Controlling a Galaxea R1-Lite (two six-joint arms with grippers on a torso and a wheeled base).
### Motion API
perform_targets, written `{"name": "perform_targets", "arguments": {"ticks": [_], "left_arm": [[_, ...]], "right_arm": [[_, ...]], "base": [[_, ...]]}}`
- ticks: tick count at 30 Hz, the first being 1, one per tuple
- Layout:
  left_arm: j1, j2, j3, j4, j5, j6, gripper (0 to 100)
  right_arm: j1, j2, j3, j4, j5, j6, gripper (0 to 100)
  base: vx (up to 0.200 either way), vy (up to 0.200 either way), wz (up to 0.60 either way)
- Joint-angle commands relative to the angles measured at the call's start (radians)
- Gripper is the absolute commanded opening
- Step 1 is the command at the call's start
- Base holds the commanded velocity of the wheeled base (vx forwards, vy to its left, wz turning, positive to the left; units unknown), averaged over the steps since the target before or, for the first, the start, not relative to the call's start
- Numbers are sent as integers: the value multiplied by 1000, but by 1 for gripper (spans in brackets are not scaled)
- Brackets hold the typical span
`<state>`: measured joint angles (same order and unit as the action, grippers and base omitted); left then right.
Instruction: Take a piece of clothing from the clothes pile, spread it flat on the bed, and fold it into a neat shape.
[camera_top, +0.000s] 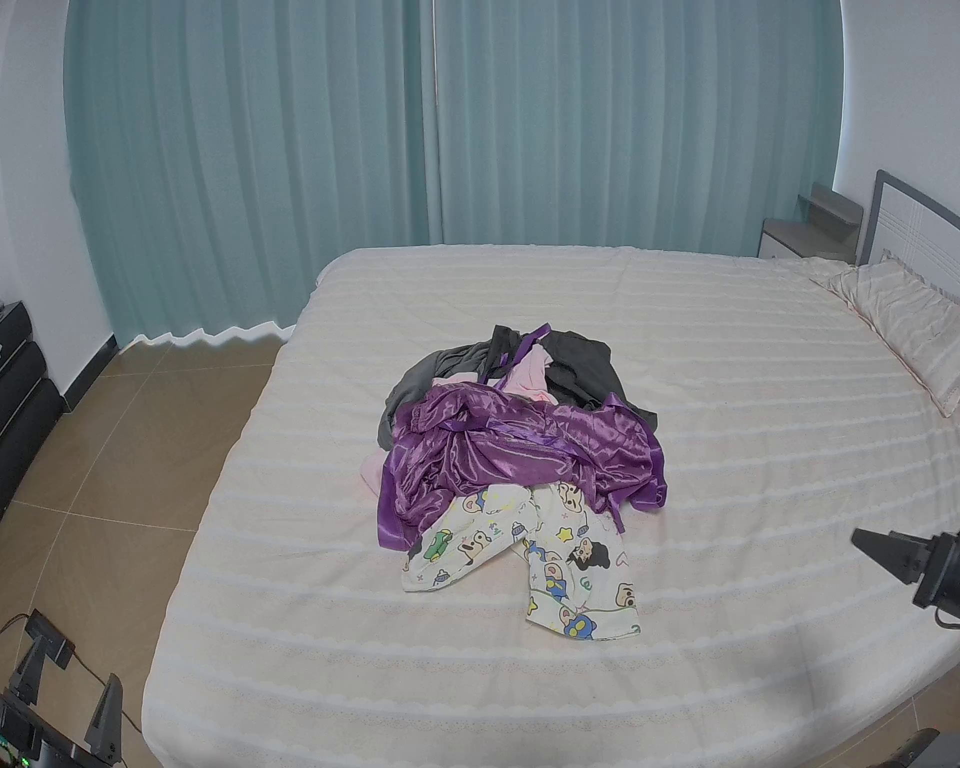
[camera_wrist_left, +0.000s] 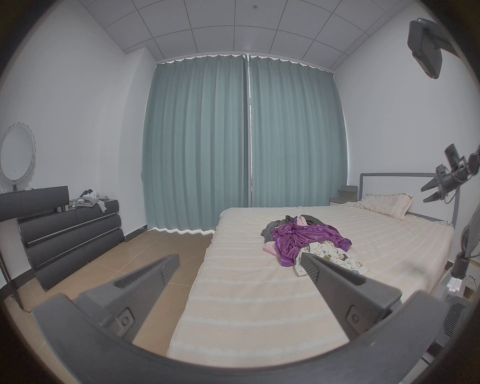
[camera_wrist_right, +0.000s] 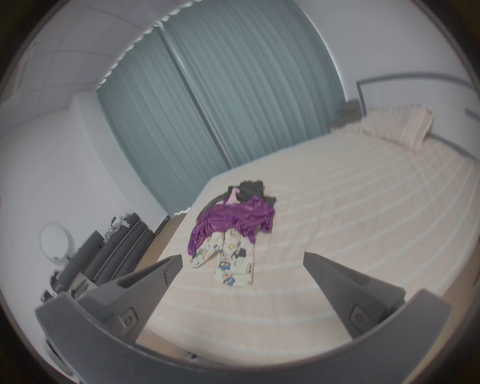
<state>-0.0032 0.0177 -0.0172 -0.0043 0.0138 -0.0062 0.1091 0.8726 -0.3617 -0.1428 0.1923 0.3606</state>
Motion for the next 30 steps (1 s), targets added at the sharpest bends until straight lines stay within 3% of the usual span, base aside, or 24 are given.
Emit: {"name": "perform_targets", "arguments": {"ticks": [1,7,14,21,30], "left_arm": [[0,-18,17,0,0,-1,100],[0,-18,17,0,0,-3,100],[0,-18,17,0,0,-3,100],[0,-18,17,0,0,-3,100],[0,-18,17,0,0,-3,100]], "right_arm": [[138,683,-26,-271,27,284,100],[196,1022,-37,-531,-56,328,100],[291,1284,-94,-744,-146,374,100],[383,1375,-169,-750,-151,386,100],[405,1405,-243,-738,-149,379,100]], "base": [[0,0,0],[0,0,0],[0,0,0],[0,0,0],[0,0,0]]}}
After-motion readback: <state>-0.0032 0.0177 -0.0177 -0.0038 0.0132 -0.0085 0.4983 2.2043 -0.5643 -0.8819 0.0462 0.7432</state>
